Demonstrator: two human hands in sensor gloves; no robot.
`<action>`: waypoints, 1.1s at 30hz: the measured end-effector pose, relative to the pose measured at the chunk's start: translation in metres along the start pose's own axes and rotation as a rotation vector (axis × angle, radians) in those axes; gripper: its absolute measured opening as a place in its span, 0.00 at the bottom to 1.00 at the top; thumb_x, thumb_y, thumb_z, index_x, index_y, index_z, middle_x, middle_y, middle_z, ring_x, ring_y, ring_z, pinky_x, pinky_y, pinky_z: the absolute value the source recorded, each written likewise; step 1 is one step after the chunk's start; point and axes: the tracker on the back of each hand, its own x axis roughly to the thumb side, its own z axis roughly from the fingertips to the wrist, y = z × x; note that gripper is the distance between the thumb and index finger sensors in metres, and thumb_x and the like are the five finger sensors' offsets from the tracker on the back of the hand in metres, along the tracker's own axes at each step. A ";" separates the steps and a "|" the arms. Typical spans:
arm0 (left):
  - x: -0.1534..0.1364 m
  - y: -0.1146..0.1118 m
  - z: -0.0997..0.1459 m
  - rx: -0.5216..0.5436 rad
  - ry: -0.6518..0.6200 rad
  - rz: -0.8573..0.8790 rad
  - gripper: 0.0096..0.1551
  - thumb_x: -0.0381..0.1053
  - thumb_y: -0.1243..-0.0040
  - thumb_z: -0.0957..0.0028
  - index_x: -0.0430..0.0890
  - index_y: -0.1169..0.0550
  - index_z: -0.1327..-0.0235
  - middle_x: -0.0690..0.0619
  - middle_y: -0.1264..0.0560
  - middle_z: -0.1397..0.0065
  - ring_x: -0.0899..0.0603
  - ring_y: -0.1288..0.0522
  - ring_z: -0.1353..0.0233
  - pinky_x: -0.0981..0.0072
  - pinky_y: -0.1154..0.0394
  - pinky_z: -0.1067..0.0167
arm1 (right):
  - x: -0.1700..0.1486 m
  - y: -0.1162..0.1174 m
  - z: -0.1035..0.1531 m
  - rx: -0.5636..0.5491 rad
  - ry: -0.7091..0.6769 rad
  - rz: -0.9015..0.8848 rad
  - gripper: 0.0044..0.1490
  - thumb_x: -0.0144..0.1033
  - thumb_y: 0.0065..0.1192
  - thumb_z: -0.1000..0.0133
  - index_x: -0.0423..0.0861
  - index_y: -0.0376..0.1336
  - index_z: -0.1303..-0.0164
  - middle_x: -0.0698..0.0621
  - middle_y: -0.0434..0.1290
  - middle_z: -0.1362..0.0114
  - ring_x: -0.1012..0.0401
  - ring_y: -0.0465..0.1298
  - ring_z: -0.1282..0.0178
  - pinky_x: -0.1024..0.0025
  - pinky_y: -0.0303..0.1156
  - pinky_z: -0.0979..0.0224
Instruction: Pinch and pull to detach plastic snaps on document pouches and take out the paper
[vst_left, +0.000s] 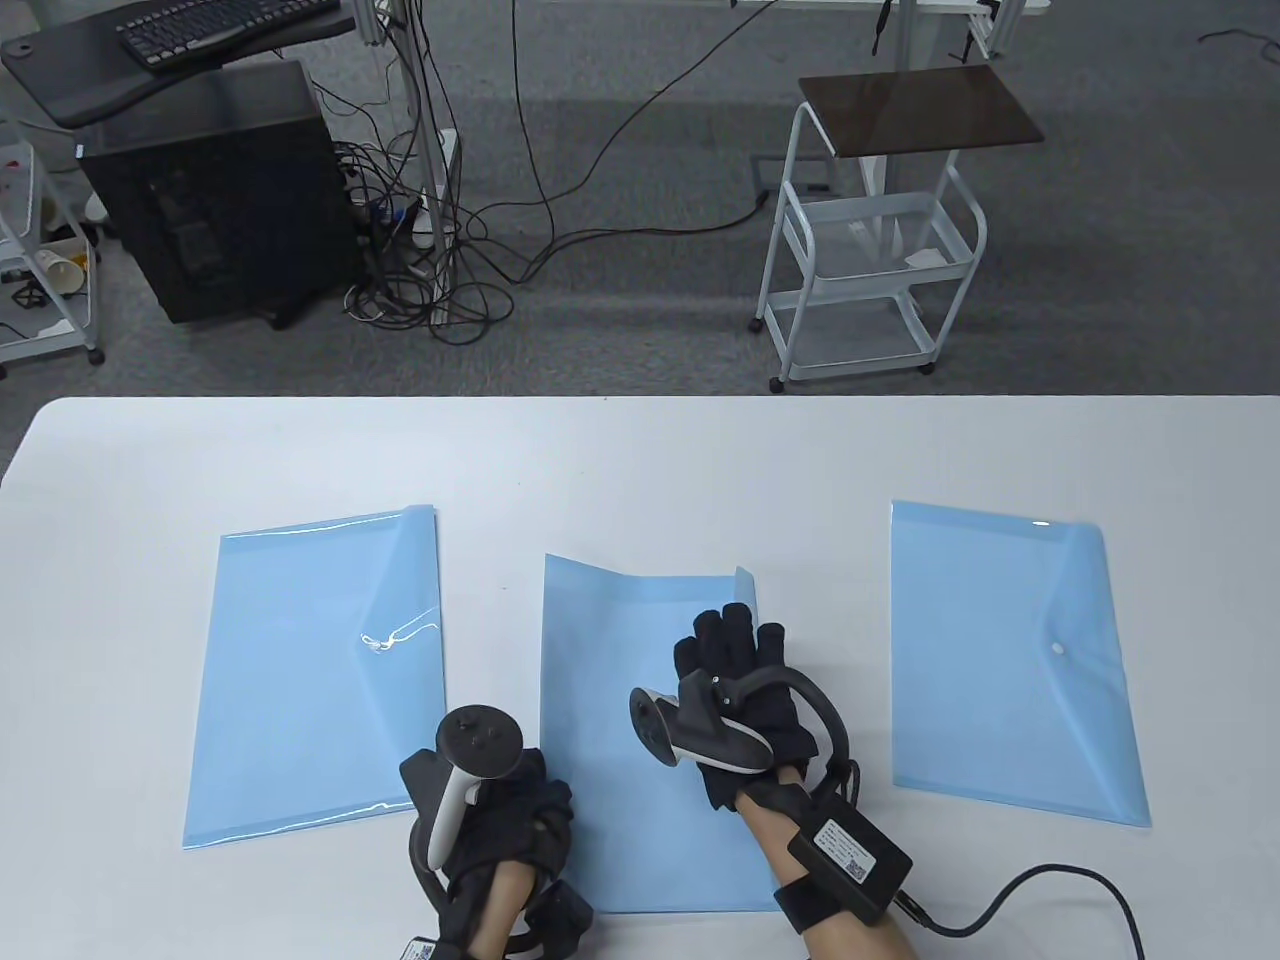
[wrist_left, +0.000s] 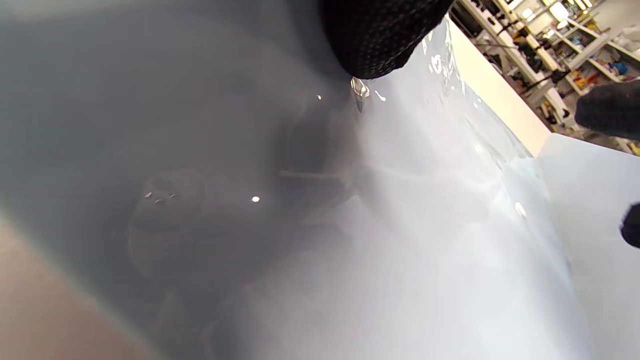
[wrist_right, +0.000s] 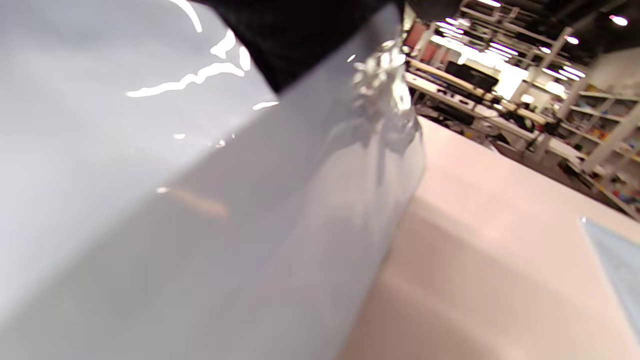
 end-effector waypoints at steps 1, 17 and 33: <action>0.000 0.000 0.000 -0.001 0.000 0.001 0.25 0.45 0.40 0.41 0.39 0.30 0.34 0.49 0.17 0.41 0.46 0.10 0.53 0.62 0.11 0.57 | 0.000 0.000 0.002 -0.018 -0.027 0.019 0.47 0.23 0.77 0.49 0.48 0.56 0.21 0.41 0.56 0.11 0.40 0.53 0.14 0.38 0.52 0.20; -0.001 0.001 0.000 0.001 -0.001 0.007 0.25 0.45 0.40 0.41 0.39 0.30 0.34 0.49 0.17 0.41 0.45 0.10 0.53 0.62 0.11 0.57 | -0.046 0.009 0.026 0.073 0.023 -0.364 0.30 0.24 0.71 0.45 0.43 0.68 0.30 0.37 0.77 0.26 0.39 0.79 0.32 0.44 0.81 0.37; -0.002 -0.001 0.001 0.031 0.000 0.007 0.25 0.45 0.41 0.41 0.39 0.30 0.34 0.49 0.17 0.42 0.46 0.10 0.54 0.64 0.11 0.58 | -0.061 0.036 0.041 0.175 0.192 -0.680 0.33 0.26 0.70 0.43 0.35 0.64 0.27 0.29 0.75 0.26 0.38 0.81 0.39 0.49 0.84 0.45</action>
